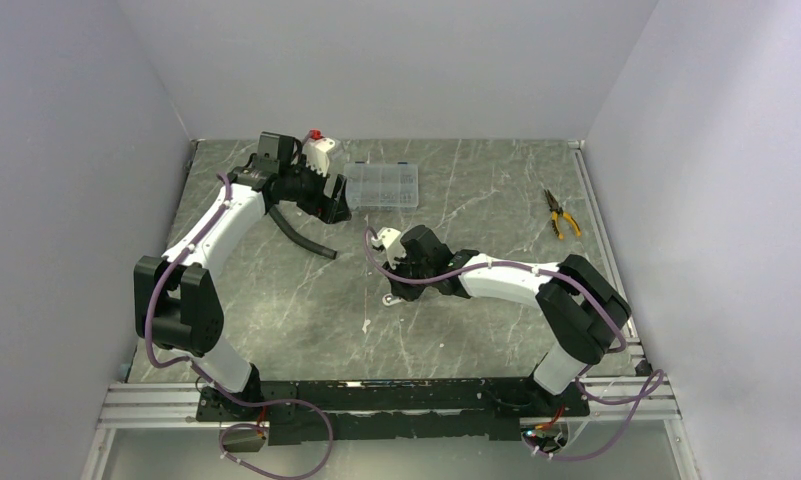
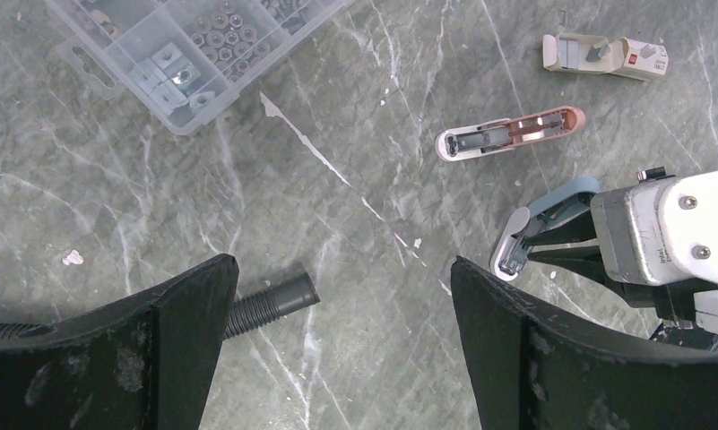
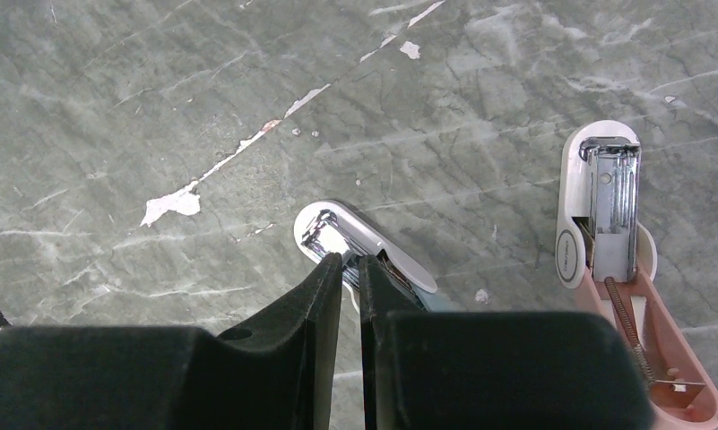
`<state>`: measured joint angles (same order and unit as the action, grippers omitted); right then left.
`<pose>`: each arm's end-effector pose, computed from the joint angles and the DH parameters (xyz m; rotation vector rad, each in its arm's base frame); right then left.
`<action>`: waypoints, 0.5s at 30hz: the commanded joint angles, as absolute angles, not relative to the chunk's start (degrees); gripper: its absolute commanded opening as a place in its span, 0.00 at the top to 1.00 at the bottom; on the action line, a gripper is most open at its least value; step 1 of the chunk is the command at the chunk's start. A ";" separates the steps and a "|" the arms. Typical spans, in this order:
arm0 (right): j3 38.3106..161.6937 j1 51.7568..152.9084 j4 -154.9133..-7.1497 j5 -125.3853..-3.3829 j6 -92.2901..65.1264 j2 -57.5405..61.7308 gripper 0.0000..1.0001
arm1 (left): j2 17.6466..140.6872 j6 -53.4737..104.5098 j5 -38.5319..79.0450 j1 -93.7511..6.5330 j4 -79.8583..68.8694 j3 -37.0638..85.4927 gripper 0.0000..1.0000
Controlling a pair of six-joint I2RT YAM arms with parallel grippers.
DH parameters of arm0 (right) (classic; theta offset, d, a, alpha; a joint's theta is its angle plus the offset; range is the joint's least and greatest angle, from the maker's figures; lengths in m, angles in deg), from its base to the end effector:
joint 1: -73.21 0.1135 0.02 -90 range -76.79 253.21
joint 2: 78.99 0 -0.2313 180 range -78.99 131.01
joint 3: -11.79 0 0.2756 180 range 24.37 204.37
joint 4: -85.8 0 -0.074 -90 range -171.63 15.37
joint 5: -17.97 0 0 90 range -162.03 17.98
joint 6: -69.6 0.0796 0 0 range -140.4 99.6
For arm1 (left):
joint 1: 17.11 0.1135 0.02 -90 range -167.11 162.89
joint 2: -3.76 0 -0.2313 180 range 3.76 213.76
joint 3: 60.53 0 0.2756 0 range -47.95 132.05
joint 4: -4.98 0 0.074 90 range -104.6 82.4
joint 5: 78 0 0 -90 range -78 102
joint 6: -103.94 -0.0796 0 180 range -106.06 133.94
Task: Load the staples into the stapler
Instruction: Install the staple into the stapler.
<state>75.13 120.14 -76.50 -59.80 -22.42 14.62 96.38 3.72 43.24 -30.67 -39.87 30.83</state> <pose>0.2432 0.2849 0.0927 -1.1177 2.2097 0.6080 0.3836 -0.1350 0.2361 0.7309 2.2079 -0.6730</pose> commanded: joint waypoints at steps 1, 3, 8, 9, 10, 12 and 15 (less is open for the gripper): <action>77.38 120.40 -77.51 -60.68 -23.37 12.61 0.83 | 95.39 4.02 44.85 -30.49 -39.66 32.84 0.06; 77.42 120.40 -77.67 -60.85 -23.59 12.73 0.83 | 95.36 3.94 44.82 -30.47 -39.75 32.90 0.06; 77.54 120.38 -77.58 -61.23 -23.75 13.52 0.83 | 95.45 3.96 45.08 -30.47 -39.77 33.04 0.06; 77.62 120.36 -77.52 -61.26 -23.83 13.66 0.83 | 95.51 4.07 45.11 -30.50 -39.76 33.02 0.06; 77.68 120.40 -77.50 -61.36 -23.91 13.73 0.83 | 95.52 4.01 45.13 -30.47 -39.70 33.04 0.06; 77.80 120.39 -77.35 -61.52 -24.08 13.92 0.83 | 95.52 4.02 45.13 -30.47 -39.76 32.91 0.06; 77.79 120.36 -77.32 -61.70 -24.27 14.22 0.84 | 95.53 3.92 45.22 -30.47 -39.76 33.00 0.06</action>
<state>75.39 120.14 -76.48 -60.54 -23.29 14.64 96.38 3.70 43.66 -30.67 -39.87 30.83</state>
